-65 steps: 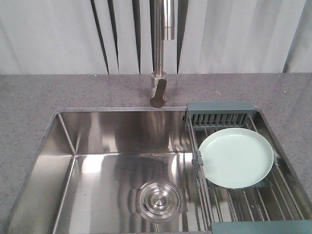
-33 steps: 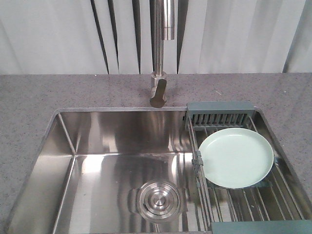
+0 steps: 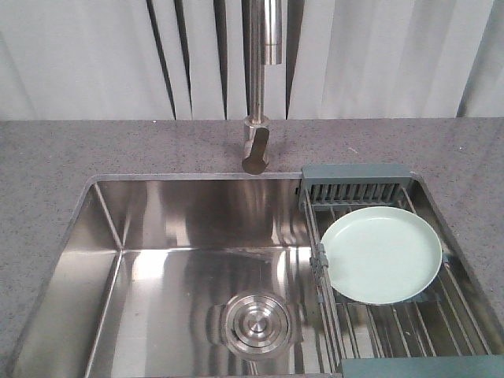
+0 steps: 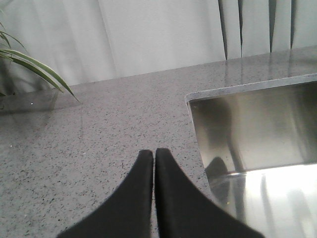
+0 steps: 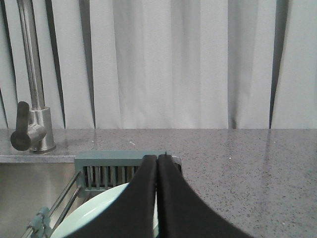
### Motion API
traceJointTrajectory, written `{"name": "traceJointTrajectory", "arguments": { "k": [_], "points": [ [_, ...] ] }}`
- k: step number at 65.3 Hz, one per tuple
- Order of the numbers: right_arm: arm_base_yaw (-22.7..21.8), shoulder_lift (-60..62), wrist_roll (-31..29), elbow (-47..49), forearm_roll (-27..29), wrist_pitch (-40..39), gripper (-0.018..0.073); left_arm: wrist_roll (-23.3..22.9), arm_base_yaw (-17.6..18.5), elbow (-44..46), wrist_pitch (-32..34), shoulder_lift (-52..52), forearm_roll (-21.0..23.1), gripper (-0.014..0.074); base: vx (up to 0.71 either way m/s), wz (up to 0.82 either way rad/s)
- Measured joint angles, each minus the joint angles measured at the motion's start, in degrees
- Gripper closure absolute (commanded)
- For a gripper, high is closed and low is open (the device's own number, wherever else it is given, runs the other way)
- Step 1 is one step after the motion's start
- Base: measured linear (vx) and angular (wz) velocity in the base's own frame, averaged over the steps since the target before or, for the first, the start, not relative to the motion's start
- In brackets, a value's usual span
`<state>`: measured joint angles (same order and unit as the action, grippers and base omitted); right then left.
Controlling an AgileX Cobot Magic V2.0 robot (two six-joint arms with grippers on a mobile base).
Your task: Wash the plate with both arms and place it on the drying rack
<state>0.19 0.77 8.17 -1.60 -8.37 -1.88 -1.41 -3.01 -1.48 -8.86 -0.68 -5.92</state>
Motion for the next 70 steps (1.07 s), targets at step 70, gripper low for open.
{"name": "traceJointTrajectory", "arguments": {
  "k": [70],
  "points": [
    [0.0, 0.0, 0.0, 0.0, 0.0, 0.0, 0.0563, 0.0, 0.0, 0.0, 0.0, 0.0, 0.0, 0.0603, 0.0, 0.0]
  ]
}}
